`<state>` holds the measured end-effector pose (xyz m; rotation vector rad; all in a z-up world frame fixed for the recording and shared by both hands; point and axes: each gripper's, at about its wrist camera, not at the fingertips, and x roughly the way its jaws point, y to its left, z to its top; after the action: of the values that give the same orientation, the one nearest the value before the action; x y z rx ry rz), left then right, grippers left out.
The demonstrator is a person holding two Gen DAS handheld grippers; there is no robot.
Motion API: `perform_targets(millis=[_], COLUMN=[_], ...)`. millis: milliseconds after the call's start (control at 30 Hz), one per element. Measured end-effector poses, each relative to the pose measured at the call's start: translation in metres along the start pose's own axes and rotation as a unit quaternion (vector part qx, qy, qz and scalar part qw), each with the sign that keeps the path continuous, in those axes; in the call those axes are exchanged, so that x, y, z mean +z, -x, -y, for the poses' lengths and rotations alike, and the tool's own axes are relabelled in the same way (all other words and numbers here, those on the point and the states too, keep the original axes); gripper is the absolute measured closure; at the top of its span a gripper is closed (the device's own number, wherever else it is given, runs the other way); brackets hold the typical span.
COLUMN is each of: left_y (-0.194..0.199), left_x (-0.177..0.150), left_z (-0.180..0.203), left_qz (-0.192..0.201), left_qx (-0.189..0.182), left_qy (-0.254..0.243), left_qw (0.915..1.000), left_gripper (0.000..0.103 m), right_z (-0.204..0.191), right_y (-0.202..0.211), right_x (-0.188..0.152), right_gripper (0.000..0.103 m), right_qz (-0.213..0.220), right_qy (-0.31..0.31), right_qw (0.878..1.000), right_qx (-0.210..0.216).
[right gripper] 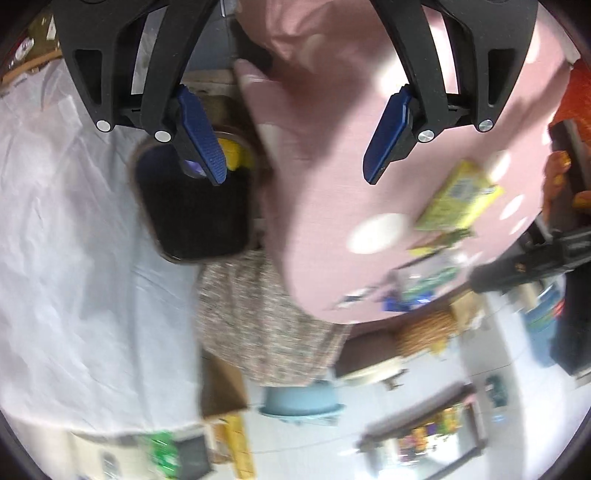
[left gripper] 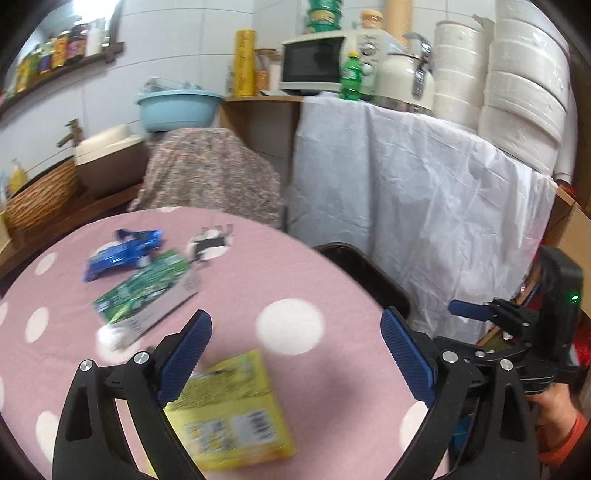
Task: Collect trash
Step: 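Move both grippers back over the table toward the yellow snack packet, then close the right gripper on the yellow snack packet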
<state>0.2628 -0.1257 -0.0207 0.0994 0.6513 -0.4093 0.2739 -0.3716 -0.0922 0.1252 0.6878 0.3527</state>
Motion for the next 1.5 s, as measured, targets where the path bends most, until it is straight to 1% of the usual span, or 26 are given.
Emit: perform_targets(millis=[67,133,167,233,300,400,500,600,767,900,967,1067,1200,1267,1333,1467,1500], left_y=[0.013,0.021,0.026,0.033,0.038,0.047,0.054,0.055,0.057,0.057,0.056,0.052,0.045,0.040,0.035,0.024,0.020], left_x=[-0.011,-0.020,-0.026,-0.037,-0.046,-0.060,-0.070,-0.075,-0.078,-0.077,-0.077,-0.076,-0.072,-0.069,-0.066,-0.061,-0.060], left_z=[-0.017,-0.029,-0.036,-0.047,-0.055,-0.069,-0.081,-0.087,-0.095,-0.099,-0.101,-0.106,-0.113,-0.115,-0.115,-0.113,-0.112], left_qz=[0.001,-0.006,-0.010,-0.016,-0.022,-0.023,-0.024,-0.031,-0.035,-0.035,-0.036,-0.042,-0.048,-0.051,-0.052,-0.057,-0.060], left_qx=[0.025,0.043,0.054,0.065,0.072,0.077,0.079,0.086,0.085,0.088,0.091,0.096,0.093,0.088,0.087,0.084,0.083], left_qy=[0.008,0.012,0.015,0.022,0.031,0.053,0.070,0.070,0.073,0.066,0.056,0.038,0.032,0.029,0.026,0.019,0.015], left_qw=[0.9997,0.9990,0.9984,0.9975,0.9966,0.9953,0.9941,0.9933,0.9931,0.9934,0.9936,0.9938,0.9940,0.9944,0.9945,0.9947,0.9946], left_gripper=[0.011,0.011,0.011,0.011,0.011,0.012,0.016,0.024,0.034,0.034,0.034,0.034,0.034,0.035,0.036,0.037,0.037], right_z=[-0.025,-0.047,-0.056,-0.072,-0.086,-0.102,-0.123,-0.145,-0.178,-0.190,-0.192,-0.193,-0.195,-0.193,-0.192,-0.190,-0.189], right_y=[0.000,-0.002,-0.002,-0.007,-0.010,-0.019,-0.031,-0.044,-0.067,-0.094,-0.109,-0.126,-0.147,-0.153,-0.156,-0.151,-0.148], right_x=[0.004,0.006,0.006,0.005,0.004,0.008,0.015,0.022,0.032,0.041,0.045,0.050,0.054,0.054,0.054,0.053,0.053], right_gripper=[0.027,0.027,0.027,0.027,0.027,0.027,0.027,0.027,0.042,0.049,0.058,0.062,0.069,0.077,0.082,0.094,0.096], right_qz=[-0.002,-0.004,-0.005,-0.008,-0.012,-0.020,-0.033,-0.045,-0.061,-0.078,-0.093,-0.108,-0.125,-0.132,-0.136,-0.133,-0.132], right_qy=[0.019,0.035,0.042,0.060,0.072,0.079,0.094,0.116,0.153,0.167,0.165,0.160,0.165,0.159,0.161,0.163,0.163], right_qw=[1.000,0.999,0.998,0.997,0.996,0.994,0.992,0.989,0.983,0.981,0.980,0.980,0.978,0.978,0.977,0.977,0.977], right_qx=[0.023,0.039,0.044,0.047,0.049,0.070,0.081,0.082,0.076,0.063,0.061,0.055,0.034,0.035,0.036,0.035,0.038])
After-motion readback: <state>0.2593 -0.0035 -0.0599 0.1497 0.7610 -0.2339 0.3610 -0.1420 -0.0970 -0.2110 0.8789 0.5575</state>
